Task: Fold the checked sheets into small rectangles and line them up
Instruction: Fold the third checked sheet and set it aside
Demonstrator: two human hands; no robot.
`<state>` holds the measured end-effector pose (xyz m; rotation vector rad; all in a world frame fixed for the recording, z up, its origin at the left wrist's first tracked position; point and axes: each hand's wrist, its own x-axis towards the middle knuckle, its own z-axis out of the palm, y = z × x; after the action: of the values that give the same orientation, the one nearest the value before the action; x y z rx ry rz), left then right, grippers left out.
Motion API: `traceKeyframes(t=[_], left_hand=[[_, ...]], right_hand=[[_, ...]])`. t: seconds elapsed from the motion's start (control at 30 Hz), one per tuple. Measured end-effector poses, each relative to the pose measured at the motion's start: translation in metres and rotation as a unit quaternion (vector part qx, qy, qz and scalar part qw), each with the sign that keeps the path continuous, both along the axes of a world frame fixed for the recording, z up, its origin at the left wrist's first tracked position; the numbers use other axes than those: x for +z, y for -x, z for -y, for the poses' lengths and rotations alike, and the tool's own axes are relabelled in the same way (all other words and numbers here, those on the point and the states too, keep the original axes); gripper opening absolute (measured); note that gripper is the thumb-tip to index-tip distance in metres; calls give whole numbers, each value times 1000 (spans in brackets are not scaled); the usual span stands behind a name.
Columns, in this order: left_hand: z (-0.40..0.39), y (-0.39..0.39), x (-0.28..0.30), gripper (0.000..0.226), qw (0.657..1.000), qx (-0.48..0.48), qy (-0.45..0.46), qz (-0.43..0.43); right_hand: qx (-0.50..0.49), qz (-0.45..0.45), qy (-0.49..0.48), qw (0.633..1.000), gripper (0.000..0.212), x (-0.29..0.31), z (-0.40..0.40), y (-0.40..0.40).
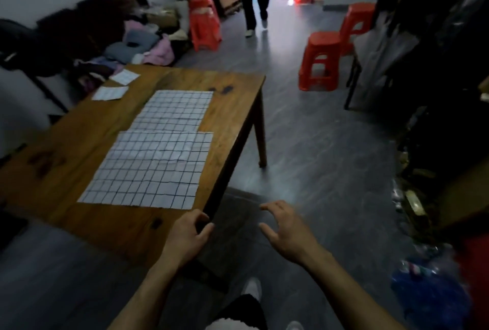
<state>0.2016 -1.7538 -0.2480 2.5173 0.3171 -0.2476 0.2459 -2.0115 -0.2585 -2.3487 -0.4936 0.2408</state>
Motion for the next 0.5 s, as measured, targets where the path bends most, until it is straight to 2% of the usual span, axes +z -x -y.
traceKeyframes(t=[0.2, 0.5], left_hand=[[-8, 10, -16, 30, 991, 131, -38, -8], [-10, -42, -47, 26, 971, 237, 3, 15]], right_hand=[[86, 1, 25, 996, 40, -5, -14, -50], [169, 6, 79, 982, 38, 1, -35, -147]])
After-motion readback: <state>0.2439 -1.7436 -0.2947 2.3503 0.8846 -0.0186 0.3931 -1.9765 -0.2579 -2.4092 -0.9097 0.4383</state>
